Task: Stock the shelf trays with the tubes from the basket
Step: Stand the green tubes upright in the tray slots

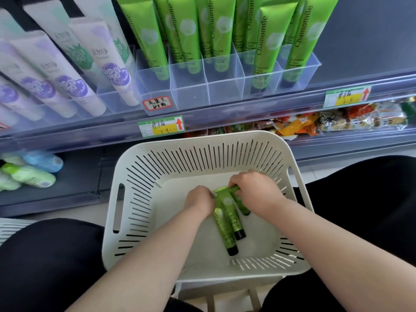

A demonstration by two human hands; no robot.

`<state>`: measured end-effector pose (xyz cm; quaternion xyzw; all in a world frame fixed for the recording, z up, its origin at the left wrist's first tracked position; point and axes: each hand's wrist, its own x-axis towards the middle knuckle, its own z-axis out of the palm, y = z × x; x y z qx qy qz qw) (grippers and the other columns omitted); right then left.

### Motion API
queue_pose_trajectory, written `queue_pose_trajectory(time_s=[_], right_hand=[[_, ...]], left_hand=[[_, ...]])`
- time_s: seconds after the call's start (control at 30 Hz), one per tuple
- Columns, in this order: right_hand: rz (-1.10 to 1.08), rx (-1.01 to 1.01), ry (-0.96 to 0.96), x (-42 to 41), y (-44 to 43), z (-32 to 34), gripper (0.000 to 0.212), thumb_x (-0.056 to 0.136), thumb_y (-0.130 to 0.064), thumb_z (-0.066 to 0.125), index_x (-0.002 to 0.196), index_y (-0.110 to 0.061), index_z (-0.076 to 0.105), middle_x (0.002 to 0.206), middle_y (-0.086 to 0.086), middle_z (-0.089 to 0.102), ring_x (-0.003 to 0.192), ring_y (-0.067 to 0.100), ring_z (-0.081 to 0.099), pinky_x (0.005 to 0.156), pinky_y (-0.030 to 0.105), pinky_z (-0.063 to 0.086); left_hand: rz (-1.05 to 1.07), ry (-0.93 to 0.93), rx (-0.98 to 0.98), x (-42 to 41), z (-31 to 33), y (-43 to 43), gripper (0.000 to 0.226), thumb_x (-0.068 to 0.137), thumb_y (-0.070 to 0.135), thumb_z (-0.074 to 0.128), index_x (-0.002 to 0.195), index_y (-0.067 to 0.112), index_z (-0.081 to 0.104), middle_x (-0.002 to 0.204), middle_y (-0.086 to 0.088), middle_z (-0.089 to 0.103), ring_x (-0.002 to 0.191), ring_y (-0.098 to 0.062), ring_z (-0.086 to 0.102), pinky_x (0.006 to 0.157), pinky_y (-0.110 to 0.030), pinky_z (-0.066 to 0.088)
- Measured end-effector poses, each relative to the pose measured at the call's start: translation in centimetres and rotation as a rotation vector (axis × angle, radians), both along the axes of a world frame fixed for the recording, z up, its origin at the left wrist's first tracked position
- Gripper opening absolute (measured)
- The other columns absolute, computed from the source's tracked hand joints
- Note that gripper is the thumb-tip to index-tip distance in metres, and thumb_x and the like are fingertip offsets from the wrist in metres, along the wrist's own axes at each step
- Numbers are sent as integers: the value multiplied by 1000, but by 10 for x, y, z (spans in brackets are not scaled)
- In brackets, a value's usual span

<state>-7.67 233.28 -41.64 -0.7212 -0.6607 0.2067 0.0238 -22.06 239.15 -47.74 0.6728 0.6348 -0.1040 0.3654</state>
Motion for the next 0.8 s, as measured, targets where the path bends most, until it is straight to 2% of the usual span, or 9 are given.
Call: queue_pose_trajectory(time_s=[0.17,0.27,0.33,0.47,0.6,0.8], right_hand=[[-1,101,-18,3,-4,22,32,90,-12,54,114,-31,60,109,-9,63,105,16,52,83,30,39],[-16,170,-33,3,-8,43,33,89,-10,55,114,-32,61,110,-10,64,105,15,52,87,32,42],[-19,246,-53,1,-8,59,33,89,-10,54,113,-31,61,110,-9,64,104,16,51,86,33,42],[13,402,-145,-3,-4,102,36,88,-11,54,118,-30,57,112,-6,61,108,21,46,84,34,39],[-11,572,-193,1,5,157,36,88,-5,53,117,-26,56,108,-3,60,104,23,44,75,34,32],[-97,864,-176,11,33,232,30,91,-10,54,119,-21,60,109,3,65,104,29,48,75,38,39]], left_hand=[[1,-194,223,-15,37,-3,28,92,10,51,107,22,70,108,-1,68,98,-22,62,80,-29,50],[-49,-242,421,-25,65,-4,22,95,11,50,104,23,66,102,6,65,93,-15,59,74,-29,47],[-69,-276,523,-29,86,-3,19,98,14,48,104,22,64,103,8,63,94,-12,58,75,-27,43],[-76,-366,676,-31,135,5,21,97,14,48,105,23,65,107,6,65,99,-18,58,83,-32,46],[-61,-449,803,-25,190,16,22,97,14,49,104,25,66,105,3,68,97,-21,60,83,-36,49],[-10,-563,913,-15,254,29,23,100,15,45,109,24,65,98,-4,67,81,-27,61,66,-34,47]])
